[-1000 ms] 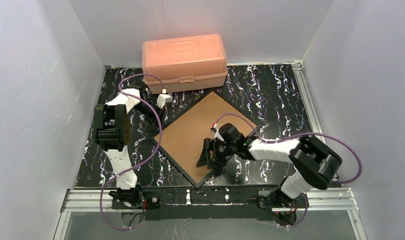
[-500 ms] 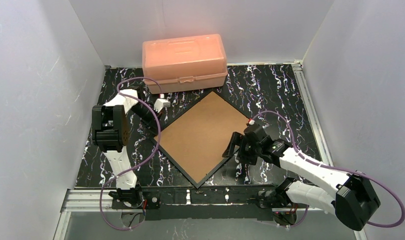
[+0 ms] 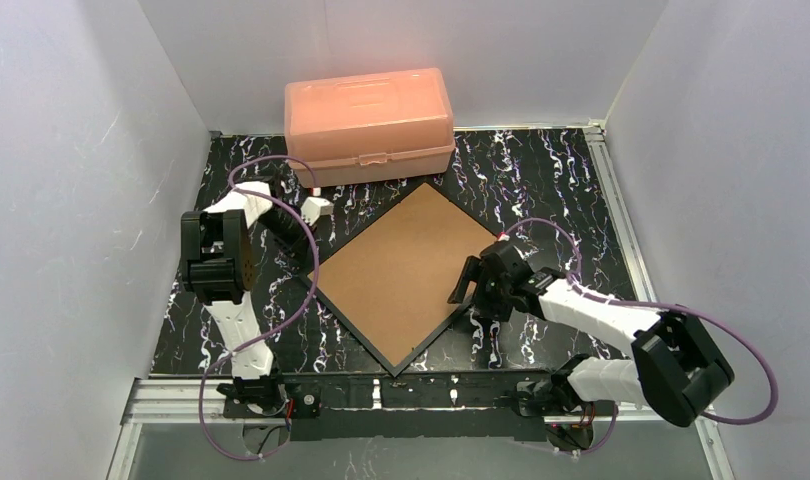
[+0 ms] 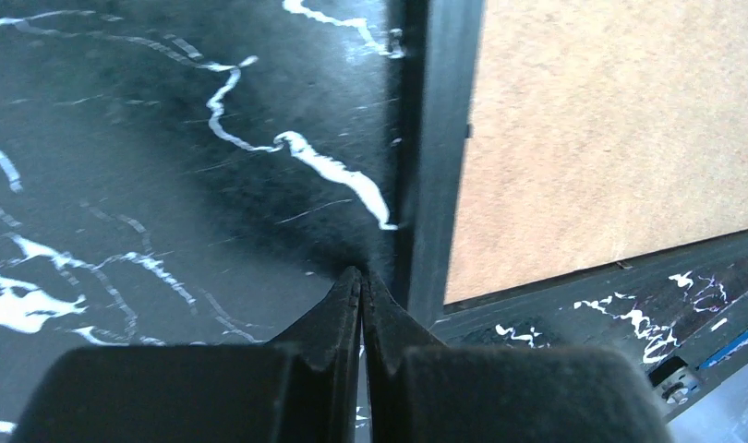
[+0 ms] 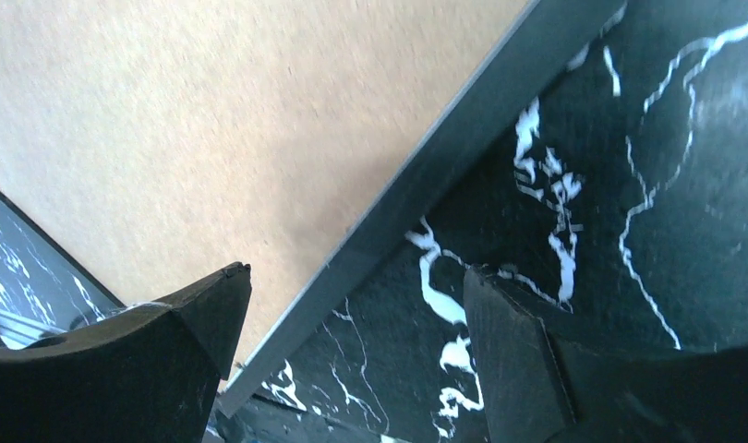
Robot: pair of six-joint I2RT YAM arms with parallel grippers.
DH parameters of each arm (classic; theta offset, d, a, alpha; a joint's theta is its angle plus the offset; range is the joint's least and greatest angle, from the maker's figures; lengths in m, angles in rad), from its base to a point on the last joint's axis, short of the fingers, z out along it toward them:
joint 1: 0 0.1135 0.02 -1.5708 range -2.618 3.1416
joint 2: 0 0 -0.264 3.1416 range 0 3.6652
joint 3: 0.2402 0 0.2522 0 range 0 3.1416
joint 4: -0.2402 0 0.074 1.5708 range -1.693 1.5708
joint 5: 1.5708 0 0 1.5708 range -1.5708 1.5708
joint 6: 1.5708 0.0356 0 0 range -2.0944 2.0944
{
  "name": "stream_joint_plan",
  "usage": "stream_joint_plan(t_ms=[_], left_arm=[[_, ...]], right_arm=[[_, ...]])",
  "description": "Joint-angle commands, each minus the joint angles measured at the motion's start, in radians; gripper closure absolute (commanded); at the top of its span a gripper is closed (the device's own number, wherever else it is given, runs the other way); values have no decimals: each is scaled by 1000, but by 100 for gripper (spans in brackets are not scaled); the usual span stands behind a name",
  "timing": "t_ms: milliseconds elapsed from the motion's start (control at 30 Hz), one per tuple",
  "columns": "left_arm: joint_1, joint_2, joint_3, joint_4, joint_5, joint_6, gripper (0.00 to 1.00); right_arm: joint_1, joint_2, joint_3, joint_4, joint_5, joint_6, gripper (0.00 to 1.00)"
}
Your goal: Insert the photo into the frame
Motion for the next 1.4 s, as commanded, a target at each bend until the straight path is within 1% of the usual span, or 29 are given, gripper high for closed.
stream_joint_plan(t_ms=[0,200,267,433,500,700,800,1067,1367], left_arm=[[-65,-43,-79,-4,-4,38,100],[-136,-113,-187,-46,4,113,100],[-155,-140,-225,-68,13,141,100],[-184,-204,-307,-148,46,214,100],[-192,-231,-339,-171,46,239,100],[-196,-300,-400,-203,43,272,100],[-196,-307,-406,-215,40,275,100],[-197,-298,-406,-219,34,274,100],[-199,-267,-386,-198,56,257,100]], right_arm=[[-40,83,64,48,36,-66,7],[-75,206,197,-24,45,-200,11],[-76,222,212,-35,38,-225,13],[-76,253,224,-37,-21,-273,18],[-74,262,220,-21,-84,-276,19],[-36,318,255,44,-158,-283,20],[-15,396,330,66,-186,-293,20],[-3,645,613,71,-279,-337,20],[4,801,796,61,-330,-349,20]])
